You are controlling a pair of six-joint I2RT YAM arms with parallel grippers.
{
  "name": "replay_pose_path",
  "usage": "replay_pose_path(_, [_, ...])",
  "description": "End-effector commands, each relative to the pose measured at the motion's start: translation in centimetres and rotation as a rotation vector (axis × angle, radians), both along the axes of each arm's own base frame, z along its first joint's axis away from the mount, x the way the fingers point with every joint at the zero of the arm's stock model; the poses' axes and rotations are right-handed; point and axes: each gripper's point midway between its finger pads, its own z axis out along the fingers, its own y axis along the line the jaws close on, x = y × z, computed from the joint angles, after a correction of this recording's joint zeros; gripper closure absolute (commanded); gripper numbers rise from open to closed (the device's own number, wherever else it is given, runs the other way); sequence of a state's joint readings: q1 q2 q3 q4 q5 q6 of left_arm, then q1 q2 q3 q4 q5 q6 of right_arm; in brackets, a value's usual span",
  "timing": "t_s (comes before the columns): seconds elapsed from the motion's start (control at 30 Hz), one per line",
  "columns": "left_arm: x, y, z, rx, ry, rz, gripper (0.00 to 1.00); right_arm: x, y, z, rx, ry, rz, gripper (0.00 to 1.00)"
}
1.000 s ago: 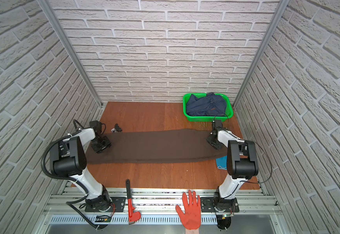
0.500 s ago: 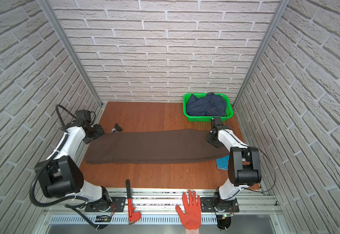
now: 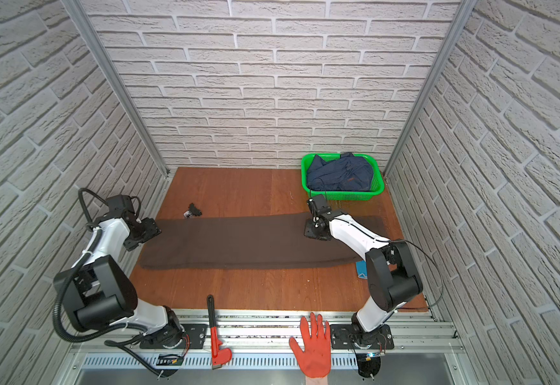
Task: Fold and stack the trousers
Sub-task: Fold the trousers at the center of the table.
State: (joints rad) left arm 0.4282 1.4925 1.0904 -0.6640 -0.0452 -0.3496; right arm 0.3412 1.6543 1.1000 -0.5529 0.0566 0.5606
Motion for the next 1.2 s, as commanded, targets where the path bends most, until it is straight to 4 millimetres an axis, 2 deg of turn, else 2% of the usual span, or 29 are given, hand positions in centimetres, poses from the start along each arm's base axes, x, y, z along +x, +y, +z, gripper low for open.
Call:
replay_pose_path(0.0, [0.6, 1.0, -1.1, 0.02, 0.015, -0.051, 0.24, -0.5, 1.6, -1.8, 0.008, 0.026, 0.043, 0.6])
replay_pose_path(0.17, [-0.6, 2.0, -3.2, -0.026, 0.094, -0.044, 0.24, -1.1, 3.0, -3.3, -0.003, 0.061, 0.073, 0.61])
replay_pose_path(0.33, [-1.5, 2.2, -4.9, -0.065, 0.141, -0.059, 0.24, -1.4, 3.9, -4.0, -0.014, 0.073, 0.089, 0.61])
replay_pose_path(0.67, [-2.2, 2.3, -7.1, -0.19, 0.133, -0.034, 0.28, -1.5, 4.0, -4.3, -0.015, 0.068, 0.078, 0.61])
replay_pose_path(0.9, [-3.1, 2.4, -8.4, -0.196, 0.172, -0.02, 0.3, -1.8, 4.2, -4.7, -0.012, 0.076, 0.077, 0.62])
replay_pose_path(1.17, [-4.9, 1.5, -10.4, -0.249, 0.275, -0.009, 0.39, -1.6, 4.1, -4.3, -0.018, 0.066, 0.08, 0.62])
